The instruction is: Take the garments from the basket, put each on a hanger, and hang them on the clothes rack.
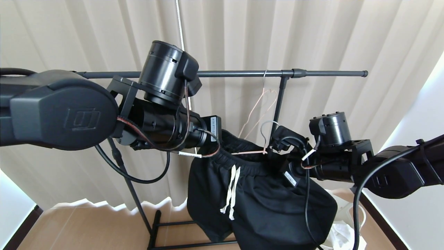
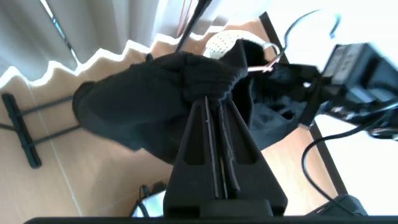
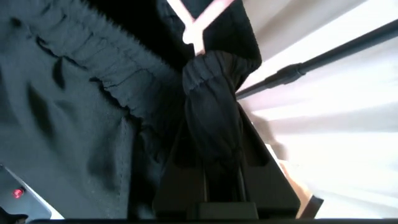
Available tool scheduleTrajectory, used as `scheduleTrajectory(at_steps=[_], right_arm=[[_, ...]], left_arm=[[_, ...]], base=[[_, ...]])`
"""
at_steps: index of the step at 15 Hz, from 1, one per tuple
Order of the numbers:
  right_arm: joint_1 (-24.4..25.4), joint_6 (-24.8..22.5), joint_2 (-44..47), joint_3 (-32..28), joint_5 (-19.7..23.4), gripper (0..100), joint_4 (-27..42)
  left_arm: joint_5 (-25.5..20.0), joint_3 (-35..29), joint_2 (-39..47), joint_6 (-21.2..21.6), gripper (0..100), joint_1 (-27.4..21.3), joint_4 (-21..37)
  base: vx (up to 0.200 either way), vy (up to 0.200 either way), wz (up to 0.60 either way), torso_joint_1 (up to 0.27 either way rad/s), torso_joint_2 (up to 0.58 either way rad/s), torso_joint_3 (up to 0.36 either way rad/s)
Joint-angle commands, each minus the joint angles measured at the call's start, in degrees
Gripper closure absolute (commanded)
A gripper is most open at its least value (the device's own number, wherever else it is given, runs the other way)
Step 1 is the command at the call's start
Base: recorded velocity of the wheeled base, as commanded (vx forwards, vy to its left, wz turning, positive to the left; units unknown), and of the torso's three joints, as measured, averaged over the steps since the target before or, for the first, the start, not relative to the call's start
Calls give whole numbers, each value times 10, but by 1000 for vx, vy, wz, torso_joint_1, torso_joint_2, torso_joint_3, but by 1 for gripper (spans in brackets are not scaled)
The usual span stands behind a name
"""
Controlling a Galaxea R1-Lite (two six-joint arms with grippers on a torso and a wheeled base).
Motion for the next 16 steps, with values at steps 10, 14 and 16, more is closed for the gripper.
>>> scheduleTrajectory(at_steps=[10, 14, 16], right_arm=[[2, 90, -28, 22, 74, 100, -84], [12, 96, -27, 48, 99, 100, -141], [12, 96, -28, 66, 119, 100, -172]], left_arm=[[-1, 48, 9, -44, 100, -70, 29], [1, 45, 30, -49, 100, -76, -1], [10, 46, 33, -48, 100, -74, -8]], base=[[0, 0, 0, 0, 0, 0], [0, 0, 0, 0, 0, 0], [0, 0, 0, 0, 0, 0]])
